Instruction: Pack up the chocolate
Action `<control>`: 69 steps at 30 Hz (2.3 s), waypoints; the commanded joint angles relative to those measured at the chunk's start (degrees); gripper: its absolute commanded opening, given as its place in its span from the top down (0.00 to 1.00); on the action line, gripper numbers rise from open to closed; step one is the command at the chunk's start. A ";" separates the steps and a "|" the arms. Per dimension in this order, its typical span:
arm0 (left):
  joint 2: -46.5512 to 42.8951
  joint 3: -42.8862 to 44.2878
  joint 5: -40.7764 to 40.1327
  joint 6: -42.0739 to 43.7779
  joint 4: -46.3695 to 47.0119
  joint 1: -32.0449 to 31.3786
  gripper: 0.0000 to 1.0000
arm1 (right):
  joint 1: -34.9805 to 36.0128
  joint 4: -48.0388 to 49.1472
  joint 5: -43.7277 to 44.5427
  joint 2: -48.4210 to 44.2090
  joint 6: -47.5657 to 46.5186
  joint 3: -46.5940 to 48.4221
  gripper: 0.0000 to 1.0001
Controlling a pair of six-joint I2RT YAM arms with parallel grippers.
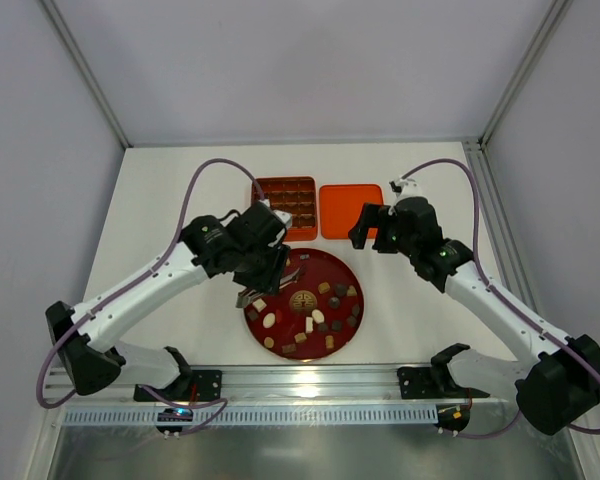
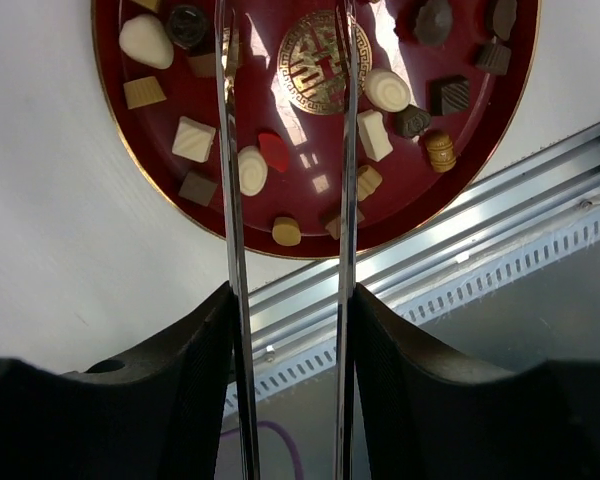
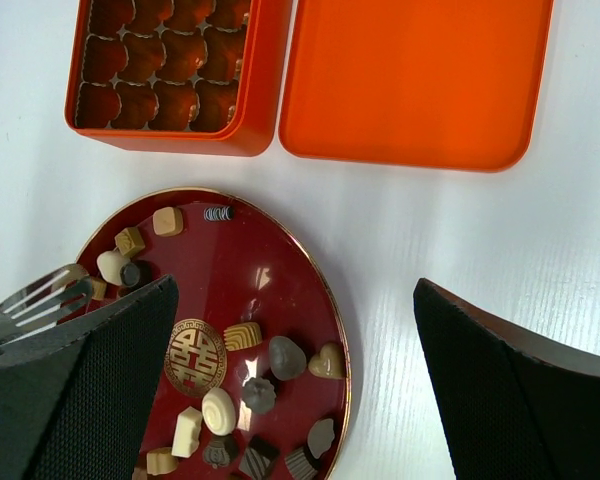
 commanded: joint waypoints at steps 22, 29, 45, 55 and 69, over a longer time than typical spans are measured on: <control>12.23 0.05 7.65 4.55 11.52 -5.05 0.53 | 0.04 -1.46 2.48 -4.86 0.56 -0.59 0.00; 14.95 0.32 7.39 5.17 12.13 -5.13 0.54 | 0.04 -2.08 2.75 -5.56 0.39 -1.38 0.00; 16.62 -0.38 6.68 5.78 12.57 -5.13 0.65 | 0.04 -1.90 2.75 -5.83 0.65 -2.08 0.00; 16.80 1.90 5.19 5.96 11.08 -5.13 0.79 | 0.04 -1.73 2.84 -6.00 0.56 -2.61 0.00; 14.17 10.16 2.29 6.49 6.07 -1.54 0.83 | 0.04 -1.55 2.75 -6.27 0.74 -2.70 0.00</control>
